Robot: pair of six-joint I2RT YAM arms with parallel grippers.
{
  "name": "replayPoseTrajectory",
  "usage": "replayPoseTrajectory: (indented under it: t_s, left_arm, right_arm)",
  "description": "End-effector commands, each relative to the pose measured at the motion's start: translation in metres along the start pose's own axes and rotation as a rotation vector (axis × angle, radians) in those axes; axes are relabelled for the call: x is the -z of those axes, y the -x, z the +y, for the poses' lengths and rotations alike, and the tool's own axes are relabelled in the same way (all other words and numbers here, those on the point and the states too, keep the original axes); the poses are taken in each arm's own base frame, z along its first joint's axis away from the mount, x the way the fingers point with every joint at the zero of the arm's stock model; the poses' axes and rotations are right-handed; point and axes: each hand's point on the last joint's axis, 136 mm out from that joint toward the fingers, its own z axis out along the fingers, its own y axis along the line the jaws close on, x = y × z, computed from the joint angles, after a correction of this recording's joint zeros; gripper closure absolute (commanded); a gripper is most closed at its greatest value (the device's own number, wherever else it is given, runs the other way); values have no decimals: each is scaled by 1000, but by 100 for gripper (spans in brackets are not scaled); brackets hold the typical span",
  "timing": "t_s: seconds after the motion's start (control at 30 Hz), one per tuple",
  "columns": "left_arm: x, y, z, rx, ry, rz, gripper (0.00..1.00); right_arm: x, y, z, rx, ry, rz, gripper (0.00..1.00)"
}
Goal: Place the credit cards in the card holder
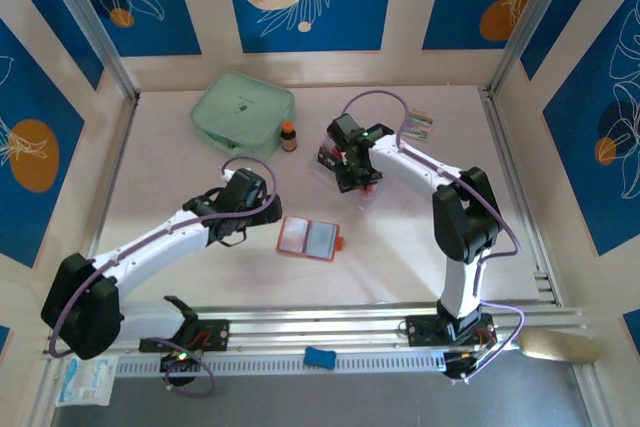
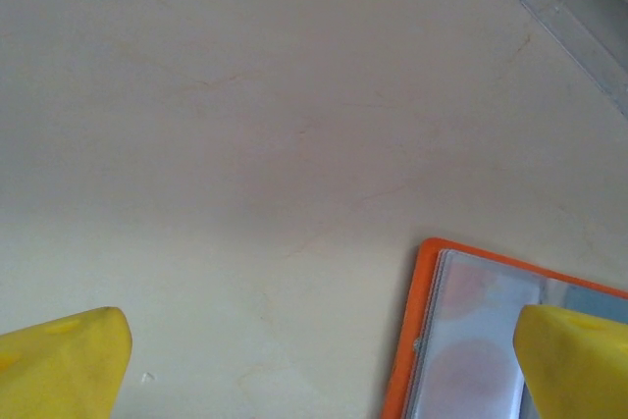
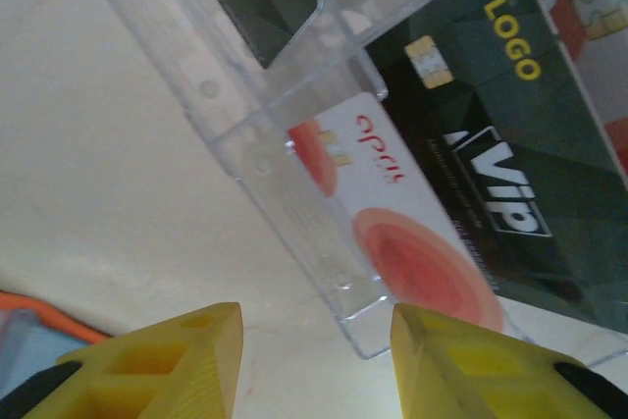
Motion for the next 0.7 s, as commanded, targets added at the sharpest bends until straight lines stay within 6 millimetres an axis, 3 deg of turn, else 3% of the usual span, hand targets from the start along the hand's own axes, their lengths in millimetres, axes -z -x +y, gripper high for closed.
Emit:
replayPoseTrajectory:
  t_s: [0.0,0.23,0.67]
  left_arm:
    - [-5,-4,3,-8,0,21,0]
    - [-10,-7,1,-9,-2,35,0]
    - [-11,-7,-1,-10,-3,41,0]
  right_arm:
    - [10,7,-9,53,-73,-15,56]
    - [15,16,-15,59,-95,-43,57]
    - [-11,16,-23,65,-102,4,60]
